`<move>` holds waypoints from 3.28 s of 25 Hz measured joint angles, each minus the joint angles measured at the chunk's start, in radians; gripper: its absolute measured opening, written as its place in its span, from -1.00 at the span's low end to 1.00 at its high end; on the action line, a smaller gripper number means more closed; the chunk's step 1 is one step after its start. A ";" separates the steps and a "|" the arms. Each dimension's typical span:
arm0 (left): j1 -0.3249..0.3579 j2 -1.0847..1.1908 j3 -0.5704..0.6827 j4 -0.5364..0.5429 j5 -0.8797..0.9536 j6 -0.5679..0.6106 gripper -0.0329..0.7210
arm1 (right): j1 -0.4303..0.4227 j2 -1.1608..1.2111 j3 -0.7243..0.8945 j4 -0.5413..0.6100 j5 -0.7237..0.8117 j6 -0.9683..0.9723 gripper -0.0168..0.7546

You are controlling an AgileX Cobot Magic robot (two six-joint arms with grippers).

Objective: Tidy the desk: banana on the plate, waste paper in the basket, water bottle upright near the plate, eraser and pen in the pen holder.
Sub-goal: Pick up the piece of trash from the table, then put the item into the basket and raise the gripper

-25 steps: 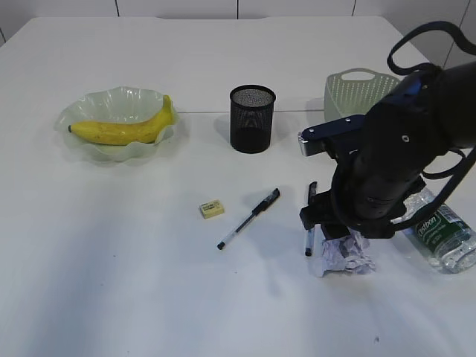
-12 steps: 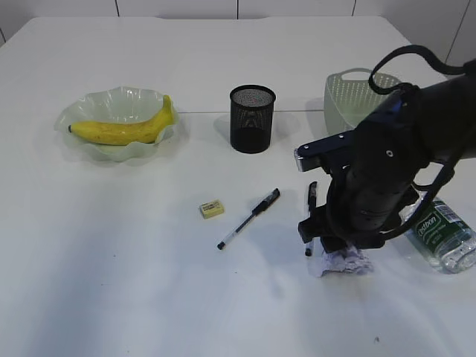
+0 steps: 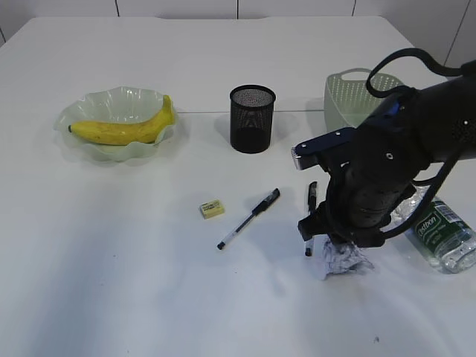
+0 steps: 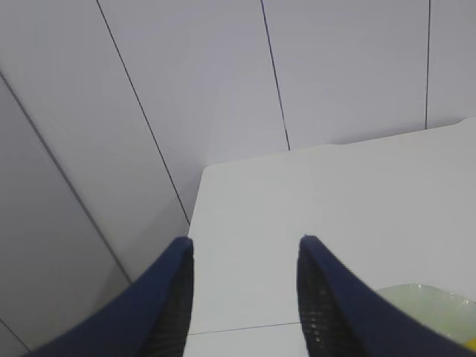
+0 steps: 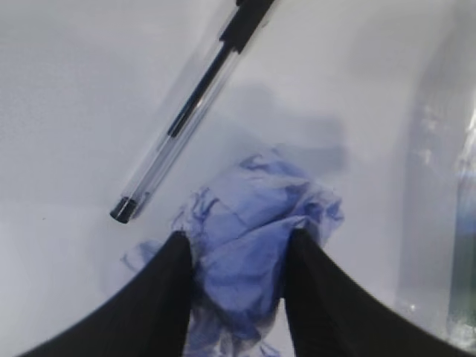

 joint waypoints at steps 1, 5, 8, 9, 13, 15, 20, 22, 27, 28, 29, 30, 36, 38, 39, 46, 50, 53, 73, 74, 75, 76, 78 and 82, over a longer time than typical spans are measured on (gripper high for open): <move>0.000 -0.001 0.000 0.000 0.000 0.000 -0.07 | 0.000 0.000 0.000 -0.002 -0.001 0.000 -0.28; 0.000 -0.013 0.000 0.015 0.002 0.000 -0.07 | 0.000 0.005 0.000 -0.011 -0.001 0.000 -0.52; 0.000 -0.024 0.000 0.030 0.002 0.000 -0.07 | 0.000 0.013 0.000 -0.023 -0.001 0.000 -0.68; 0.000 -0.027 0.000 0.032 0.002 0.000 -0.07 | 0.000 0.013 0.000 -0.027 -0.001 0.000 -0.77; 0.000 -0.032 0.000 0.039 0.002 0.000 -0.07 | 0.000 0.013 0.000 -0.034 -0.001 0.000 -0.93; 0.000 -0.032 0.000 0.039 0.002 0.000 -0.07 | 0.000 0.013 -0.004 -0.034 0.001 0.000 -0.94; 0.000 -0.032 0.000 0.039 0.002 0.000 -0.07 | 0.000 0.013 -0.069 -0.034 0.063 0.000 -0.95; 0.000 -0.032 0.000 0.039 0.002 0.000 -0.07 | 0.000 0.013 -0.121 -0.036 0.090 0.000 -0.95; 0.000 -0.032 0.000 0.044 0.002 0.000 -0.07 | 0.000 0.013 -0.280 -0.042 0.104 0.000 -0.95; 0.000 -0.032 0.000 0.047 0.002 0.000 -0.07 | 0.000 0.013 -0.307 -0.042 0.104 0.000 -0.95; 0.000 -0.032 0.000 0.056 0.002 0.000 -0.07 | 0.000 0.013 -0.337 -0.042 0.104 0.000 -0.95; 0.000 -0.032 0.000 0.064 0.002 0.000 -0.07 | 0.000 0.013 -0.367 -0.049 0.104 0.000 -0.95; 0.000 -0.032 0.000 0.071 0.002 0.000 -0.07 | -0.002 0.013 -0.515 -0.164 0.084 0.028 -0.95; 0.000 -0.032 0.000 0.072 0.002 0.000 -0.07 | -0.016 0.013 -0.550 -0.199 0.072 0.052 -0.95; 0.000 -0.032 0.000 0.072 0.002 0.000 -0.07 | -0.026 0.013 -0.562 -0.206 0.065 0.062 -0.95; 0.000 -0.032 0.000 0.072 0.012 0.000 -0.07 | -0.169 0.021 -0.580 -0.224 -0.020 0.156 -0.95; 0.000 -0.032 0.000 0.072 0.040 0.000 -0.07 | -0.240 0.026 -0.580 -0.235 -0.084 0.172 -0.95; 0.000 -0.032 0.000 0.072 0.054 0.000 -0.07 | -0.276 0.032 -0.580 -0.261 -0.128 0.175 -0.95; 0.000 -0.039 0.000 0.072 0.073 0.000 -0.07 | -0.317 0.278 -0.617 -0.427 -0.208 0.205 -0.95; 0.000 -0.038 0.000 0.072 0.081 0.000 -0.07 | -0.317 0.280 -0.619 -0.452 -0.210 0.227 -0.95; 0.000 -0.038 0.000 0.072 0.088 0.000 -0.07 | -0.317 0.280 -0.619 -0.484 -0.214 0.252 -0.93; 0.000 -0.039 0.000 0.072 0.096 0.000 -0.07 | -0.317 0.280 -0.621 -0.513 -0.216 0.279 -0.89; 0.000 -0.039 0.000 0.072 0.111 0.000 -0.07 | -0.317 0.280 -0.621 -0.586 -0.223 0.327 -0.80; 0.000 -0.039 0.000 0.072 0.124 0.000 -0.07 | -0.317 0.280 -0.621 -0.696 -0.240 0.388 -0.48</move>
